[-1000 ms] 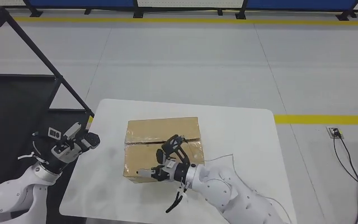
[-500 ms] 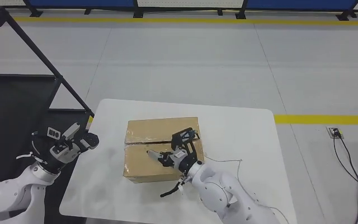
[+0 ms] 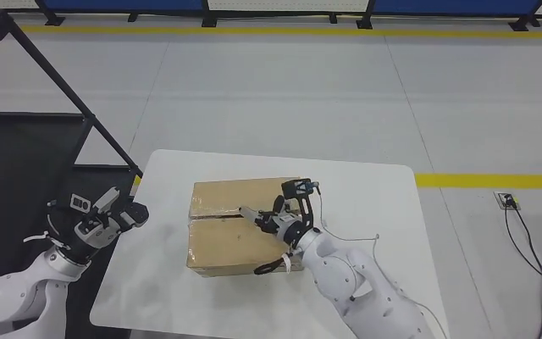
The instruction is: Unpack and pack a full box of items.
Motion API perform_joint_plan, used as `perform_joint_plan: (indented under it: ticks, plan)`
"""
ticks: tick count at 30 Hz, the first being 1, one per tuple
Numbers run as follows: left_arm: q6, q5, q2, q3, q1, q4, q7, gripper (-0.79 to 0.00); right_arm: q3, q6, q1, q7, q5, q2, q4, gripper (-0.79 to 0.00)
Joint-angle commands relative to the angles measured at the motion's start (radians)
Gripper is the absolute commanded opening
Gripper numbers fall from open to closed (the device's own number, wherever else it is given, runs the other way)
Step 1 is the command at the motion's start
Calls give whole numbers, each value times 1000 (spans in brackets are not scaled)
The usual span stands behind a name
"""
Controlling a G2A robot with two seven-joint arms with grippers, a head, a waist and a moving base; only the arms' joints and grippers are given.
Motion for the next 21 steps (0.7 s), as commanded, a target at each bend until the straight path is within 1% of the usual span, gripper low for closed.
perform_joint_plan:
  ticks: [1,7,15,21]
  plan:
    - [0,0,2,2,2,0,-1,0,9,5,5,3,22,-3,9,0]
    - [-4,-2,6,5,8,1,6,0,42,44,11,32,91,-12,17,0]
    - [-4,-1,12,13,14,-3,11,0,90,69,8,87,159,-14,3,0]
    - [-8,-3,17,18,21,-11,10,0,130,-25,-39,71,162,-7,-50,0]
